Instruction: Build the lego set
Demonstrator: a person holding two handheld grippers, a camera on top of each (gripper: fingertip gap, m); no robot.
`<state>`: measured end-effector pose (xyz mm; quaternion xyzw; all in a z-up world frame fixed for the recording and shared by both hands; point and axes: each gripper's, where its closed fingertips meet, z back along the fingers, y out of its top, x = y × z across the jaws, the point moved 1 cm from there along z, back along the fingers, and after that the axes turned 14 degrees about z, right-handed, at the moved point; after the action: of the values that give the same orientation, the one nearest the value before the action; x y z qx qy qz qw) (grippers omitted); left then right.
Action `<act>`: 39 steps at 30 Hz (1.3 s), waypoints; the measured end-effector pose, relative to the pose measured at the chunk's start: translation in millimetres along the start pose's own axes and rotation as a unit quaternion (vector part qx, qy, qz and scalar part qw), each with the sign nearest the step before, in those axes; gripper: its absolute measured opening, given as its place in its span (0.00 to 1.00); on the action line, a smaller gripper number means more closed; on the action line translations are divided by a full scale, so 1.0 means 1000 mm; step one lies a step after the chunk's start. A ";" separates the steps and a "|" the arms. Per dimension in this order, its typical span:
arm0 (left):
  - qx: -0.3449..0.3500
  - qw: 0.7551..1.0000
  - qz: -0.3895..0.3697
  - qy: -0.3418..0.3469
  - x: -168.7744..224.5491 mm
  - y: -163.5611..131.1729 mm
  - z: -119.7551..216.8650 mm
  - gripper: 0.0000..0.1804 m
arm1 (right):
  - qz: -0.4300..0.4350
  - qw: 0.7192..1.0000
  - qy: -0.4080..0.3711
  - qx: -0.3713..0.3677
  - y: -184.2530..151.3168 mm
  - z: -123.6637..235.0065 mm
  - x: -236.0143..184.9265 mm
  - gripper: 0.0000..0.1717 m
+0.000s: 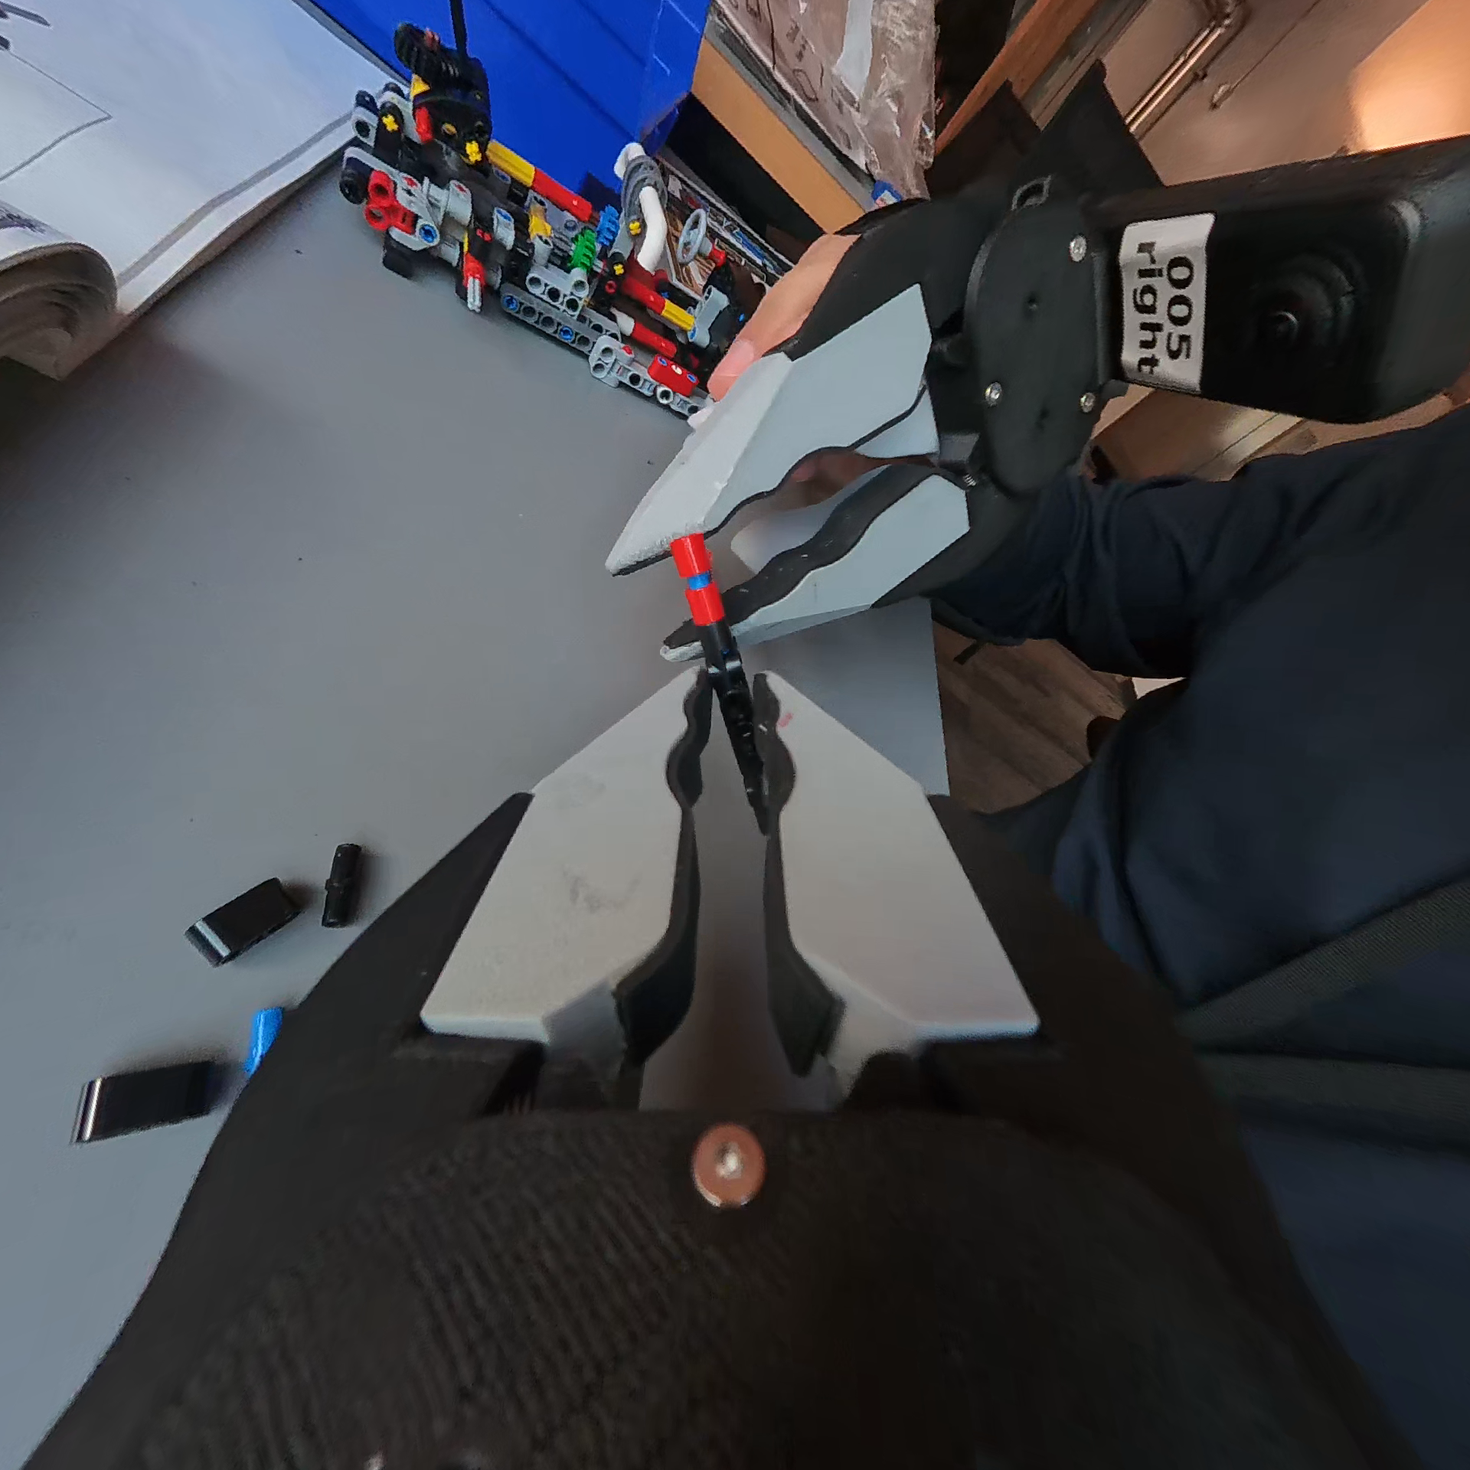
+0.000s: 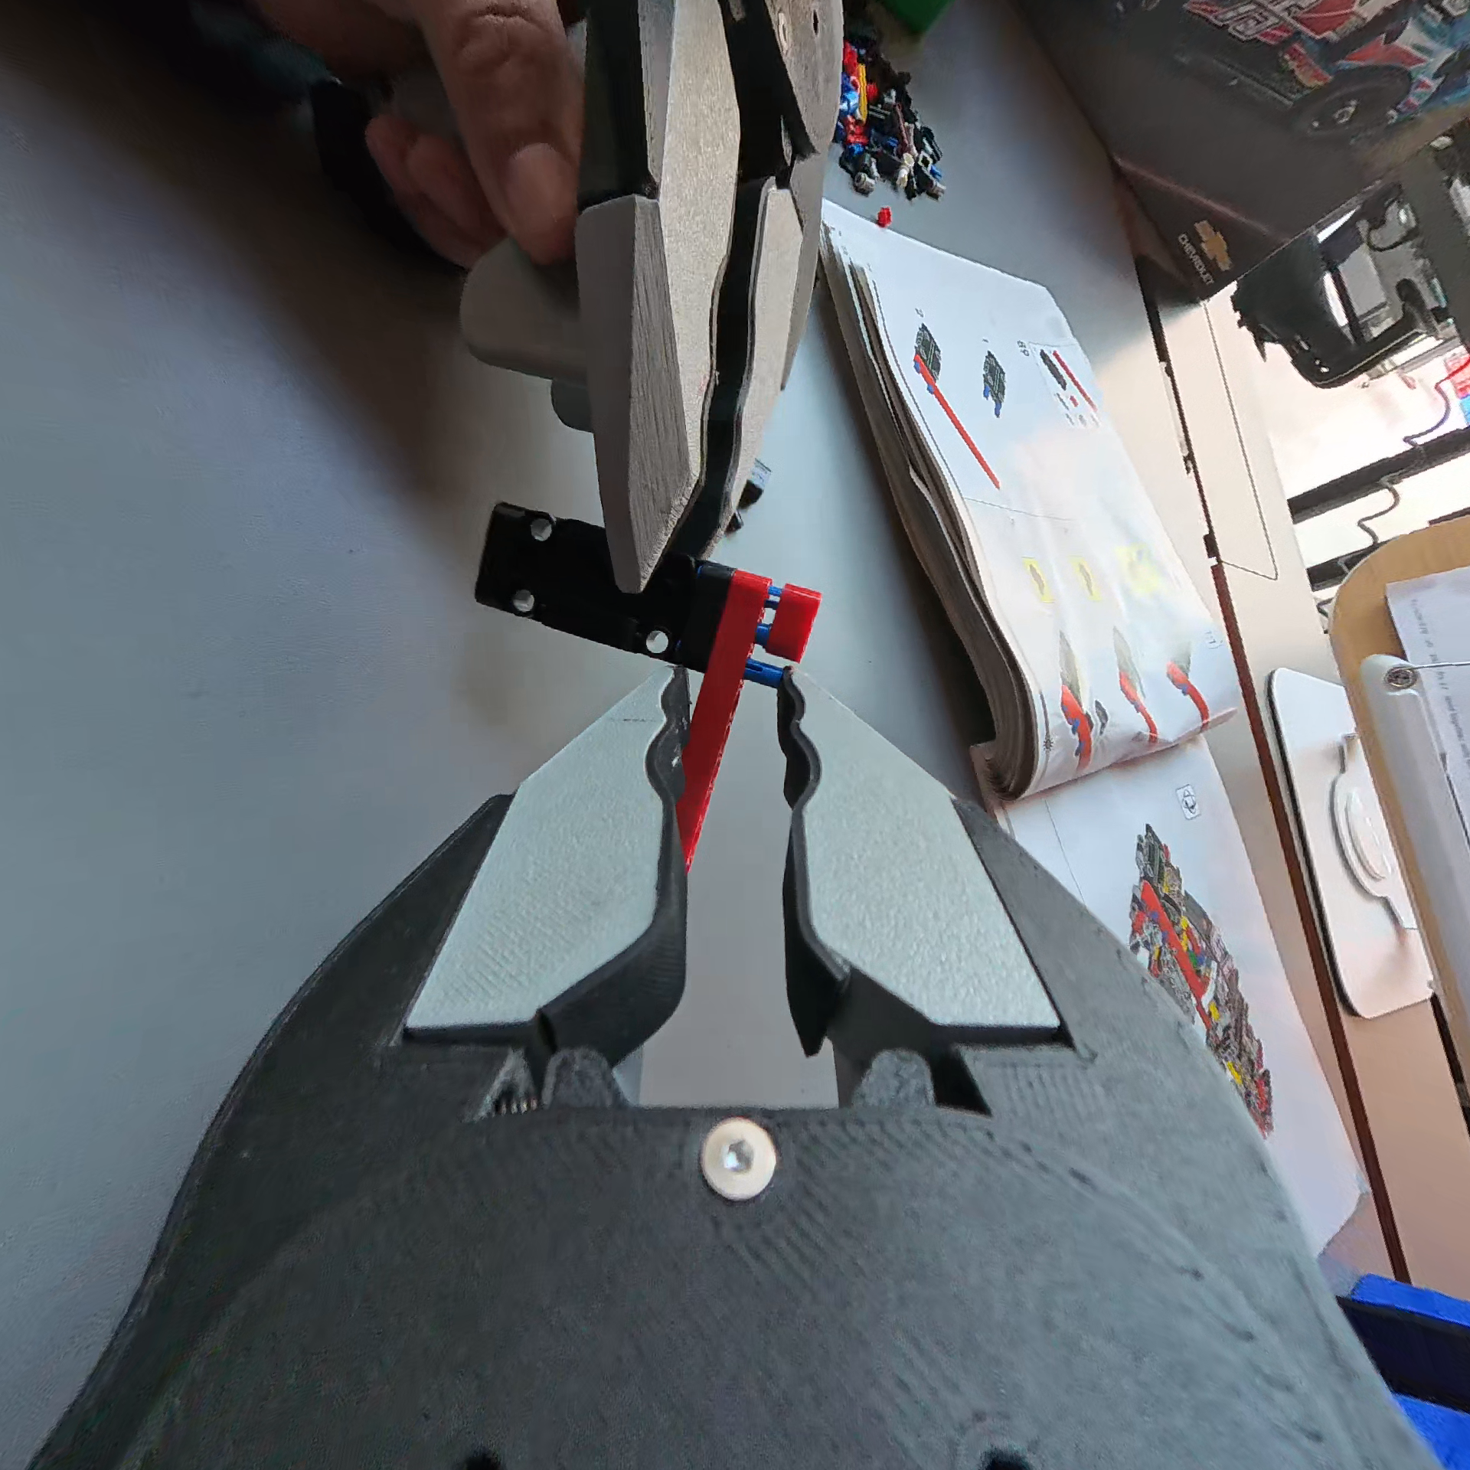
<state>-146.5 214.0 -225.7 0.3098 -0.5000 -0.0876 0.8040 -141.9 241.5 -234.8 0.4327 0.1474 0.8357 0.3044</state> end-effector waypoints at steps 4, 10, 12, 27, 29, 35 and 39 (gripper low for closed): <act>0.011 1.000 -0.005 0.019 -0.004 0.002 0.002 0.03 | -0.031 0.999 0.015 0.029 0.002 0.002 0.001 0.11; 0.042 0.999 0.031 0.008 -0.007 0.009 0.007 0.03 | -0.077 0.995 -0.016 0.066 0.014 0.011 0.018 0.21; 0.043 0.998 0.037 0.006 -0.007 0.008 0.007 0.03 | -0.062 0.997 -0.028 0.041 0.015 0.006 0.018 0.22; 0.048 0.997 0.058 0.011 -0.011 0.008 0.008 0.03 | -0.007 0.998 -0.054 0.011 0.019 0.009 0.019 0.09; 0.049 0.997 0.056 0.011 -0.011 0.008 0.008 0.03 | -0.009 0.999 -0.050 0.008 0.017 0.007 0.019 0.12; 0.050 0.997 0.055 0.012 -0.010 0.008 0.008 0.03 | -0.003 0.998 -0.059 -0.004 0.017 0.002 0.018 0.14; 0.051 0.997 0.048 0.021 -0.010 0.008 0.007 0.03 | 0.003 0.998 -0.062 -0.014 0.017 -0.001 0.018 0.14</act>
<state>-158.6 222.5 -226.8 0.3277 -0.5012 -0.0171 0.8007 -156.9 239.5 -215.1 0.4802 0.1153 0.8101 0.3159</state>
